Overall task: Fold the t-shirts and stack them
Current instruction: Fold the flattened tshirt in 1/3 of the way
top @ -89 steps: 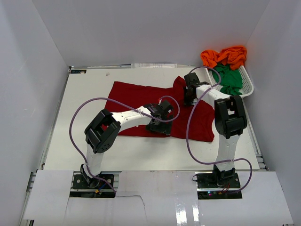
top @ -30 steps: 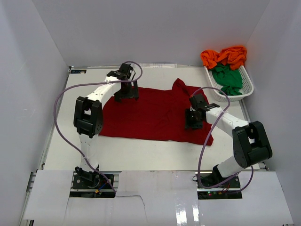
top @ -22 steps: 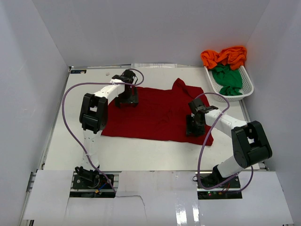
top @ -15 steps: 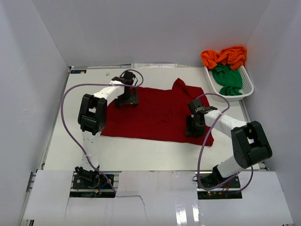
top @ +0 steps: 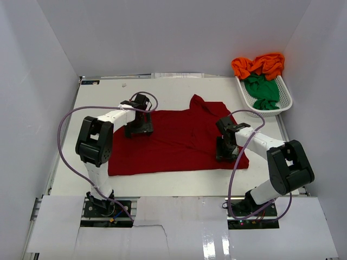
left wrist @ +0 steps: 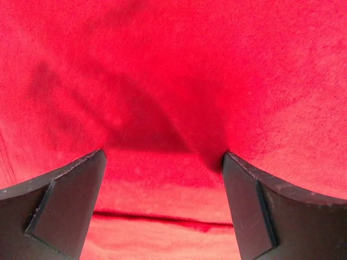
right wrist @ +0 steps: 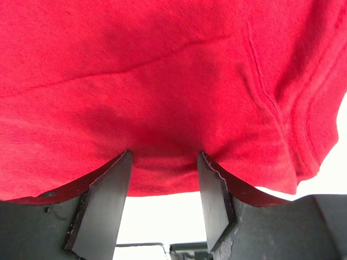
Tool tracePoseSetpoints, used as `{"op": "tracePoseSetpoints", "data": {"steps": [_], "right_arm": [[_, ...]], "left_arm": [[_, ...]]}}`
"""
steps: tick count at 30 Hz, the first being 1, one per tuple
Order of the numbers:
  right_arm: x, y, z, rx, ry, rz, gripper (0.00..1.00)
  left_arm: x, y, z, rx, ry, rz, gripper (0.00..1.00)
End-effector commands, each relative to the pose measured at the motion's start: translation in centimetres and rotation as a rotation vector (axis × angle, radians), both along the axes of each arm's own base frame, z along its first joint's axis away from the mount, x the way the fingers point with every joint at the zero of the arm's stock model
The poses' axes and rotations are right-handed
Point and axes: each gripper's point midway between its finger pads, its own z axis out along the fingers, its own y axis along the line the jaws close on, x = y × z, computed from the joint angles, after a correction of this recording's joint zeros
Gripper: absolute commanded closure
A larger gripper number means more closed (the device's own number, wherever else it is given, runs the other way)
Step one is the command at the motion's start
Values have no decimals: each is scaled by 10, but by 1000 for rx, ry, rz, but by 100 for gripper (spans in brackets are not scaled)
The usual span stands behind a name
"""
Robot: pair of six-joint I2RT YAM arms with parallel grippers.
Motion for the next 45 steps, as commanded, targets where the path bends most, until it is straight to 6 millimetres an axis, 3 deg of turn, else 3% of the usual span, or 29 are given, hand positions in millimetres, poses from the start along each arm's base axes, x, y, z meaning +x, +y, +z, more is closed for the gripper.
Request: {"op": "tracePoseSetpoints", "data": {"steps": [1,5,6,8,9,11,12,14,15,17,18,21,22,23,24,25,26,29,34,37,45], "right_arm": [[-20,-18,3,-94,90,20,42],[28,-5,39,-89,-42,53,42],[51,-1,59,-93,-110,64,43],[72,4,74,-104,-151,76,43],[92,10,95,-93,-209,91,43],[110,15,105,-99,-243,99,44],[127,19,122,-102,-304,97,44],[147,22,126,-120,-332,125,46],[165,22,127,-123,-358,116,48],[180,28,122,-61,-343,110,50],[190,21,109,-44,-313,81,50],[213,24,105,48,-327,57,50],[224,18,100,71,-340,35,47],[229,16,93,119,-328,20,33],[231,22,96,156,-336,31,30],[237,17,90,182,-333,14,32],[242,14,89,192,-338,-7,40],[251,21,85,286,-322,-6,57],[266,19,73,323,-302,-27,61],[274,20,67,341,-295,-33,62],[280,20,48,333,-264,-41,56]], "left_arm": [[-26,25,-15,104,106,-4,2],[-1,15,-10,80,72,-19,2],[7,13,-7,81,59,-23,2],[31,6,3,76,22,-30,2],[38,3,7,73,11,-32,2],[54,-3,20,62,-15,-32,2],[59,-4,25,58,-29,-33,2],[71,-7,38,45,-66,-30,2],[74,-9,41,29,-74,-31,2],[84,-9,51,-8,-96,-13,2],[86,-10,55,-29,-103,-6,2],[92,-4,72,-42,-147,27,2],[95,2,76,-40,-161,41,2],[96,4,82,-41,-178,53,2],[98,9,82,-38,-182,68,2],[100,17,86,-41,-195,93,2],[102,22,88,-49,-203,109,2],[103,48,89,-88,-219,178,2],[105,92,92,-81,-256,270,2],[110,102,95,-75,-269,288,2],[122,100,87,-89,-262,294,2]]}}
